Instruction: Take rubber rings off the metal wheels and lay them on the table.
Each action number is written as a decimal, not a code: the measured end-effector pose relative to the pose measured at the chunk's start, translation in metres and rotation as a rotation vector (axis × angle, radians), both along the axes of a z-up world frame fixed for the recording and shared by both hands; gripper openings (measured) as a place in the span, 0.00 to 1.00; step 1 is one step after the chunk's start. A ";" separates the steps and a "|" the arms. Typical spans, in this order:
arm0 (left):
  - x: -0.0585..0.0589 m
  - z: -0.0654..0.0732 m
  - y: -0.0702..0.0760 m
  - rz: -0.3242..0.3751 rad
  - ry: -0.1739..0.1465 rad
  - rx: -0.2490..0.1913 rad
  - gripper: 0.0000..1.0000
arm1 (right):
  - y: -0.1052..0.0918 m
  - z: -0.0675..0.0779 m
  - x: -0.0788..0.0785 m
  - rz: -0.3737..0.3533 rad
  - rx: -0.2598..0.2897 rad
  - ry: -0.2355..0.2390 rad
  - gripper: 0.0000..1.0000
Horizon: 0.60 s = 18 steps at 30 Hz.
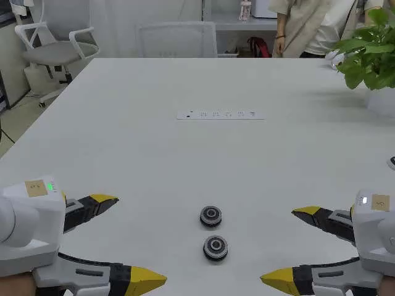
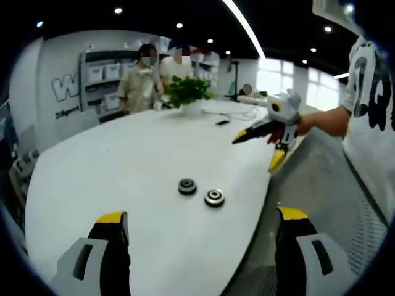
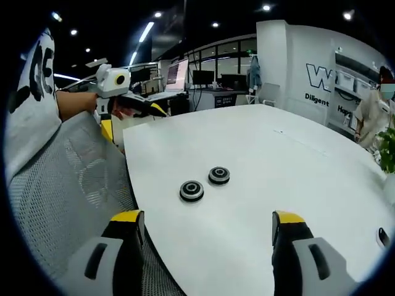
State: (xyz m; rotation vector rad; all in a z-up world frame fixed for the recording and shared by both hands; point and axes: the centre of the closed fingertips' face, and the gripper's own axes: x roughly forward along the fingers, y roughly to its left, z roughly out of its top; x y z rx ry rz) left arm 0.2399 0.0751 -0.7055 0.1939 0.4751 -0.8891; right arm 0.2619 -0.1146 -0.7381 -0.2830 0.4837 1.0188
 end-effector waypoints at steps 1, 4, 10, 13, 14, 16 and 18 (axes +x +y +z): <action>0.000 0.000 0.000 0.000 0.000 -0.001 1.00 | 0.000 0.000 0.000 0.000 -0.001 0.000 0.83; 0.001 0.000 0.000 0.002 -0.001 -0.001 1.00 | -0.001 0.000 0.001 -0.001 -0.002 -0.002 0.83; 0.001 0.000 0.001 0.003 -0.001 -0.001 1.00 | -0.001 0.000 0.001 -0.001 -0.004 -0.002 0.83; 0.001 0.000 0.001 0.003 0.000 -0.001 1.00 | -0.001 0.000 0.001 -0.001 -0.006 -0.003 0.83; 0.001 0.000 0.001 0.003 0.000 0.000 1.00 | -0.002 -0.001 0.001 -0.002 -0.007 -0.002 0.83; 0.001 -0.001 0.001 0.003 0.001 0.001 1.00 | -0.002 -0.001 0.001 -0.002 -0.008 -0.002 0.83; 0.001 -0.001 0.001 0.003 0.000 0.001 1.00 | -0.002 -0.001 0.001 -0.002 -0.009 -0.002 0.83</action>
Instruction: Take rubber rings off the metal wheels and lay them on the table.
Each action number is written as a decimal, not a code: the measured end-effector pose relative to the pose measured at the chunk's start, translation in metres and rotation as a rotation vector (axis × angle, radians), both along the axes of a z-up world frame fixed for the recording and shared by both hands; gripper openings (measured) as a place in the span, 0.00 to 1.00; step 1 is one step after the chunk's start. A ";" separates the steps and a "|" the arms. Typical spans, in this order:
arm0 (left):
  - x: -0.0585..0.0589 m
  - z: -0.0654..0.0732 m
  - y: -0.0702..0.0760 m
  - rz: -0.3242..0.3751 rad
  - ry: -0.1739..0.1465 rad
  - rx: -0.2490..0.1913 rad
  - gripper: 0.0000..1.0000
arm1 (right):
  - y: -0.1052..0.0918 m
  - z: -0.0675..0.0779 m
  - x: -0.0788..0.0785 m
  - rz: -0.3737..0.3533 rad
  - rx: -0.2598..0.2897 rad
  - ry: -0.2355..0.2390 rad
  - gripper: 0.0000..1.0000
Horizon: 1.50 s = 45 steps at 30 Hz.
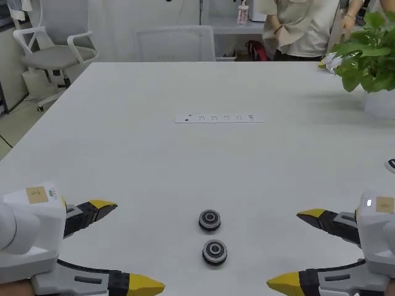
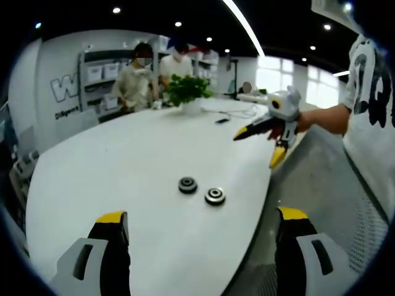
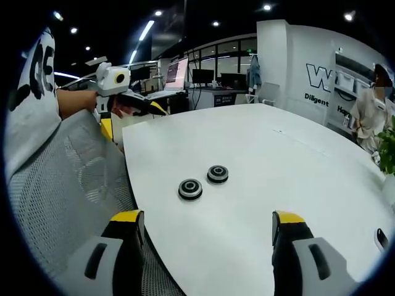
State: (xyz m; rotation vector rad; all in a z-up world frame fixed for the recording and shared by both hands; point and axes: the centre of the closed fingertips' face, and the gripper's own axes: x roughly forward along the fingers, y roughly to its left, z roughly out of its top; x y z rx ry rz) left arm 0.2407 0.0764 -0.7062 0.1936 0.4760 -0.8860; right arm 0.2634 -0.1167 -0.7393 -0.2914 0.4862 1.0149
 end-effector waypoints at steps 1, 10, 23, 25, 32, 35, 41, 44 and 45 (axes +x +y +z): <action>0.000 0.000 0.000 0.000 0.000 0.000 1.00 | 0.000 0.000 0.000 0.000 0.000 0.000 0.83; -0.001 -0.001 0.000 -0.002 0.002 0.004 1.00 | -0.001 -0.001 0.000 -0.003 -0.002 0.000 0.83; -0.001 -0.001 0.001 0.000 0.003 0.006 1.00 | -0.002 -0.001 0.000 -0.002 -0.004 -0.004 0.83; -0.001 -0.002 0.001 0.000 0.006 0.006 1.00 | -0.002 -0.002 0.000 -0.003 -0.005 -0.003 0.83; -0.002 -0.003 0.000 -0.004 0.013 0.006 1.00 | -0.002 -0.004 0.000 0.001 -0.012 0.000 0.83; -0.002 -0.002 0.000 -0.004 0.014 0.004 1.00 | -0.002 -0.004 -0.001 0.003 -0.015 0.001 0.83; -0.002 -0.001 -0.001 -0.005 0.015 -0.004 1.00 | -0.001 -0.005 -0.001 0.015 -0.024 -0.002 0.82; -0.003 0.000 -0.001 -0.007 0.012 -0.006 1.00 | 0.000 -0.004 -0.001 0.023 -0.022 -0.006 0.81; -0.002 0.000 -0.001 -0.007 0.011 -0.006 1.00 | 0.000 -0.003 -0.001 0.025 -0.020 -0.008 0.81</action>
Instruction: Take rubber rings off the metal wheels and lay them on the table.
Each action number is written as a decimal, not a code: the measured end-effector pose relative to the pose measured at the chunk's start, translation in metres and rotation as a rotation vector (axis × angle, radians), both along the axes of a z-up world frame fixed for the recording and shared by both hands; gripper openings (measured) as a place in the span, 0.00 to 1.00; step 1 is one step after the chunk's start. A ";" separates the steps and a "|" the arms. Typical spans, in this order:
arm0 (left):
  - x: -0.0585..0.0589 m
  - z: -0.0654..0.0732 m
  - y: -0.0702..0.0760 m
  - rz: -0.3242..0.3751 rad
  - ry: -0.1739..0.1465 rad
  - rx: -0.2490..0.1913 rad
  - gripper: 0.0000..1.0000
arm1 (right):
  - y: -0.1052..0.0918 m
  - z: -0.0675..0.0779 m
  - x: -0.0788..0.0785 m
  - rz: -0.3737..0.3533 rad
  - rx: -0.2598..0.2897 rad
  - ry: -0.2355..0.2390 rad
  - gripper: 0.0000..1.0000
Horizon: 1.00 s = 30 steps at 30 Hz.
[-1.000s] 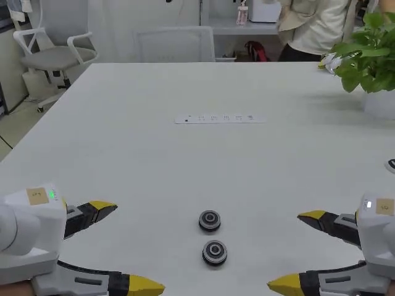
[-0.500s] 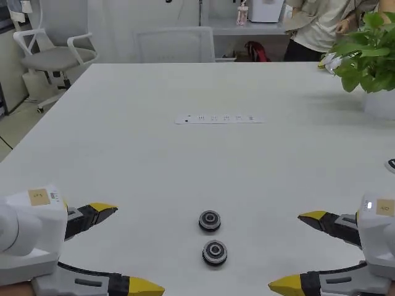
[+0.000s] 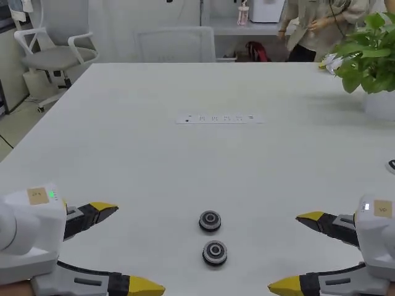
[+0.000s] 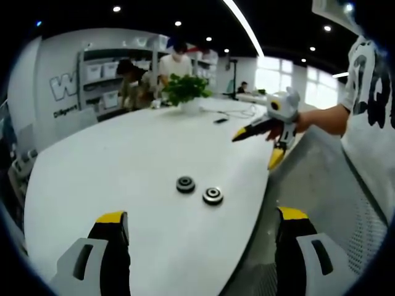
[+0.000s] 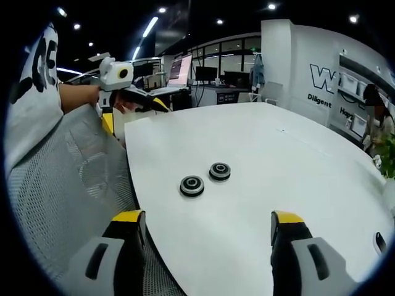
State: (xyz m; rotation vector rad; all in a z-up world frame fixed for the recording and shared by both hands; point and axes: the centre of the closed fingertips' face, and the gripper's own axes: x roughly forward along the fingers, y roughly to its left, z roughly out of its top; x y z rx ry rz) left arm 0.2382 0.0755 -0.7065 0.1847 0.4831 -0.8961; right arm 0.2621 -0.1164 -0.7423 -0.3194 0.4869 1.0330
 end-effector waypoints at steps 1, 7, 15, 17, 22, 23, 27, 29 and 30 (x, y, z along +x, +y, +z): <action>0.000 0.000 0.000 -0.001 0.000 0.000 1.00 | 0.000 0.001 0.000 0.000 0.001 0.001 0.81; 0.000 0.000 0.001 -0.005 0.002 0.007 1.00 | -0.001 0.000 0.001 0.000 -0.006 0.008 0.82; 0.005 0.003 0.000 -0.014 -0.011 0.012 1.00 | 0.003 0.000 0.002 0.017 0.000 0.014 0.80; 0.006 0.003 -0.001 -0.021 -0.012 0.016 1.00 | 0.005 0.000 0.003 0.023 -0.002 0.013 0.80; 0.011 0.004 -0.004 -0.037 -0.019 0.027 1.00 | 0.006 0.000 0.007 0.034 -0.004 0.013 0.79; 0.012 0.004 -0.004 -0.039 -0.022 0.029 1.00 | 0.007 0.000 0.007 0.035 -0.005 0.012 0.79; 0.017 0.007 -0.006 -0.049 -0.029 0.032 1.00 | 0.008 0.000 0.012 0.039 -0.003 0.012 0.79; 0.020 0.007 -0.007 -0.055 -0.028 0.033 1.00 | 0.010 0.001 0.014 0.042 -0.004 0.007 0.79; 0.020 0.007 -0.007 -0.057 -0.029 0.035 1.00 | 0.010 0.001 0.014 0.045 -0.004 0.006 0.79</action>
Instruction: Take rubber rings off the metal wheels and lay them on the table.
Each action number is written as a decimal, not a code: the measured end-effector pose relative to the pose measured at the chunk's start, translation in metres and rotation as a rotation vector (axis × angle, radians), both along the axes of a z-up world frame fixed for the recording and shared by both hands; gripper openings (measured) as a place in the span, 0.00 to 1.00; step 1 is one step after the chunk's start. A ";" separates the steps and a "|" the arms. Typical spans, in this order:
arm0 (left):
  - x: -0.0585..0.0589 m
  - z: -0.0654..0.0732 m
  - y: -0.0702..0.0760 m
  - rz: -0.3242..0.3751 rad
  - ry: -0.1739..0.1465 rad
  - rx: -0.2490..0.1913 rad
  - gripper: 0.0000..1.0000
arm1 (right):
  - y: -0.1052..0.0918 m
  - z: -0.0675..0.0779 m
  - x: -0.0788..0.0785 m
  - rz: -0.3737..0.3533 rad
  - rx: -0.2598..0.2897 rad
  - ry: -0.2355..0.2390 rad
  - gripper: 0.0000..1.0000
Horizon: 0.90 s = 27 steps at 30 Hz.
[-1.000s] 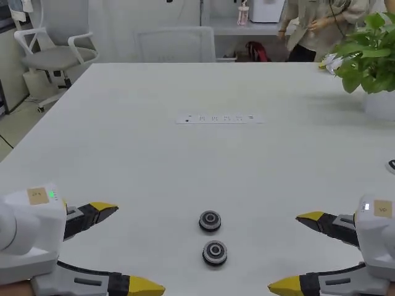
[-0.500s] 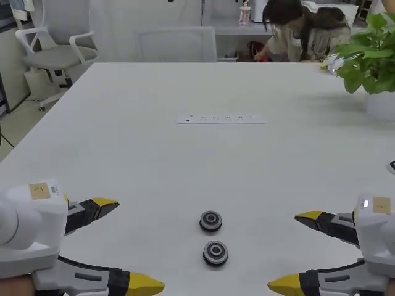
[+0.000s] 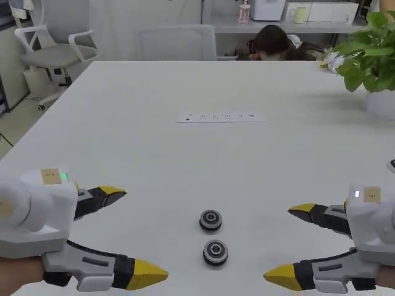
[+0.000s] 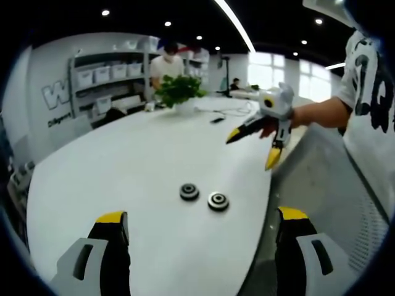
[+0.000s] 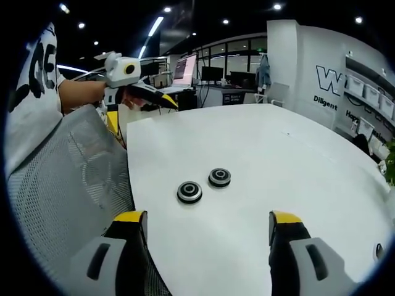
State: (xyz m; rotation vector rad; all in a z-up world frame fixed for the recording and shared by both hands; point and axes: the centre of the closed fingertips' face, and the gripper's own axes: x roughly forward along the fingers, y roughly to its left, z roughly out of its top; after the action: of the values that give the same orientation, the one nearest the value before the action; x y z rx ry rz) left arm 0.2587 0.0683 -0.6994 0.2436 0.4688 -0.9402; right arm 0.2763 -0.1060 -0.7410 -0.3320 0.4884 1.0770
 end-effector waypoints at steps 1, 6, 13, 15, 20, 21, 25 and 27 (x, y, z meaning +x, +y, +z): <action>0.001 0.000 0.000 -0.002 0.000 0.000 1.00 | 0.001 0.000 0.001 0.005 0.000 0.001 0.78; 0.005 0.000 -0.004 -0.013 0.000 -0.005 1.00 | 0.004 0.000 0.004 0.017 0.001 -0.002 0.77; 0.013 -0.004 -0.003 -0.027 0.002 0.010 0.98 | 0.008 0.000 0.009 0.027 0.002 -0.005 0.76; 0.014 -0.005 -0.004 -0.029 0.002 0.010 0.98 | 0.009 0.000 0.010 0.029 0.004 -0.005 0.76; 0.015 -0.010 -0.007 -0.038 0.014 0.016 0.99 | 0.013 -0.003 0.012 0.039 -0.001 -0.001 0.76; 0.015 -0.011 -0.008 -0.042 0.015 0.019 0.98 | 0.013 -0.003 0.012 0.041 -0.001 0.000 0.75; 0.014 -0.016 -0.013 -0.062 0.020 0.032 0.98 | 0.015 -0.005 0.013 0.048 0.008 0.003 0.74; 0.014 -0.018 -0.015 -0.071 0.025 0.036 0.98 | 0.016 -0.007 0.013 0.051 0.008 0.006 0.74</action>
State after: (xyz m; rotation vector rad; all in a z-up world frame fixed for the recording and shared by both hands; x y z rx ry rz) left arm 0.2725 0.0534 -0.7175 0.2829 0.5032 -1.0054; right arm 0.2893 -0.0896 -0.7480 -0.3358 0.4829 1.1298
